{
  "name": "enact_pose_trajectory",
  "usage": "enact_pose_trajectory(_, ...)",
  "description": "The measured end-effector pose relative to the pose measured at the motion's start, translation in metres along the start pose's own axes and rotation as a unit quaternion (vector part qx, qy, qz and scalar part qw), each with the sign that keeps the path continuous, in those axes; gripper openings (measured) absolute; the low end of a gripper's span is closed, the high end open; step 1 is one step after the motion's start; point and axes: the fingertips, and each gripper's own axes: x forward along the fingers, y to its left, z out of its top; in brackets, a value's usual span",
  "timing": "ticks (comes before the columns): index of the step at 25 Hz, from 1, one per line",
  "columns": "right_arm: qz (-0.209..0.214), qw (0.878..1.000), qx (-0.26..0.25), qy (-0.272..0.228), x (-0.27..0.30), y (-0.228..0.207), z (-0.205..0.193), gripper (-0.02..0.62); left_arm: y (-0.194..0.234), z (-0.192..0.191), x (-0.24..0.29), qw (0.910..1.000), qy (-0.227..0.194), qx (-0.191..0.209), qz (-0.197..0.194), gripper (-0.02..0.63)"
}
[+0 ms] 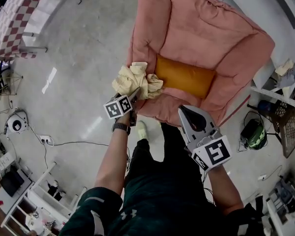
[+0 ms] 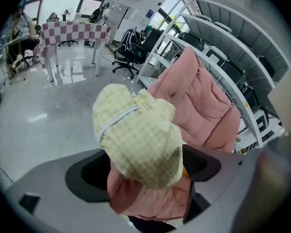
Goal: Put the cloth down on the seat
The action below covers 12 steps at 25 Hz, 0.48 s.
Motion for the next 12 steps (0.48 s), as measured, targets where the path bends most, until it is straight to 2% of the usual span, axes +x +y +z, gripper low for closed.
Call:
enact_pose_trajectory(5,0.007,1.000,0.003,-0.004,0.000,0.020,-0.003,0.003,0.009,-0.010,-0.031,0.9998,-0.013,-0.017,-0.005,0.453)
enact_pose_trajectory(9,0.007,1.000,0.008,-0.016,0.001,0.030,0.002,0.003,-0.003,-0.002,-0.064,0.9990,-0.033,0.006,-0.029,0.453)
enact_pose_trajectory(12,0.000,0.999,0.027,-0.026,0.001,0.037,0.004,0.003,-0.022,0.012,-0.092,0.9958,-0.056,0.024,-0.068,0.453)
